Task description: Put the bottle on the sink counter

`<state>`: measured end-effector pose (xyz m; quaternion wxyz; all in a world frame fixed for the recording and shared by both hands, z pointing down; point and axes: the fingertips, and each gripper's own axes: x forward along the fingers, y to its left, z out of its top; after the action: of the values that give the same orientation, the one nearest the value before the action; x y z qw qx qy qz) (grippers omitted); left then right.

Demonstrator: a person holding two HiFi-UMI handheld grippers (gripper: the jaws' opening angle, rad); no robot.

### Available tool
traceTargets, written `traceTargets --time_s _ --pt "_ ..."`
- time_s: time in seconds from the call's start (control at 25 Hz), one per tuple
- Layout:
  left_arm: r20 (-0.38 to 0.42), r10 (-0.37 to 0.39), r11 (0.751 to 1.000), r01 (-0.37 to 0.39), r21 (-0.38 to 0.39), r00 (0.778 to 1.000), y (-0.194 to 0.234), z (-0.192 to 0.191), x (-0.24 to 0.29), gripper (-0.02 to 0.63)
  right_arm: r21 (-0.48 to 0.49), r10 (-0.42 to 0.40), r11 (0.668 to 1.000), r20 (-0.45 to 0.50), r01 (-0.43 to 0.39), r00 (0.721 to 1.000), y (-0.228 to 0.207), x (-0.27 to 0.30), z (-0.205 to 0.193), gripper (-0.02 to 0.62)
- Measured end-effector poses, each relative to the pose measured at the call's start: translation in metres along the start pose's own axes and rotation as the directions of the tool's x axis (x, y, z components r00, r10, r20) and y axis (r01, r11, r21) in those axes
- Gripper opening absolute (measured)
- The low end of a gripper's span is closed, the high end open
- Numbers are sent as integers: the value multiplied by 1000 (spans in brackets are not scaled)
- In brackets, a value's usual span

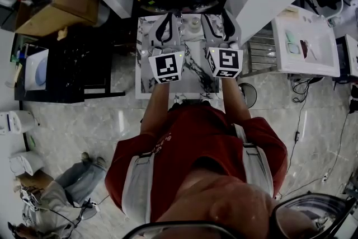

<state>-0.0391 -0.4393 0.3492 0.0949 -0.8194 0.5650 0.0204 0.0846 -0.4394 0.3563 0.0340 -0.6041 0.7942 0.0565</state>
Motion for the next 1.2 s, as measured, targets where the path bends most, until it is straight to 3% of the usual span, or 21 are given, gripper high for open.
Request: traceTargets --time_s 0.6,1.0,1.2 --pt "-2 -26 1000 26 -3 1000 -1 -5 7 2 0 46 999 41 -46 998 12 5 5 184" --pt "6 -28 1000 28 -10 1000 2 -4 7 2 -27 53 998 20 -52 998 18 12 1 135" --pt "6 -29 1000 29 -10 1000 0 -4 7 2 -34 39 999 -5 -39 999 17 15 -6 70"
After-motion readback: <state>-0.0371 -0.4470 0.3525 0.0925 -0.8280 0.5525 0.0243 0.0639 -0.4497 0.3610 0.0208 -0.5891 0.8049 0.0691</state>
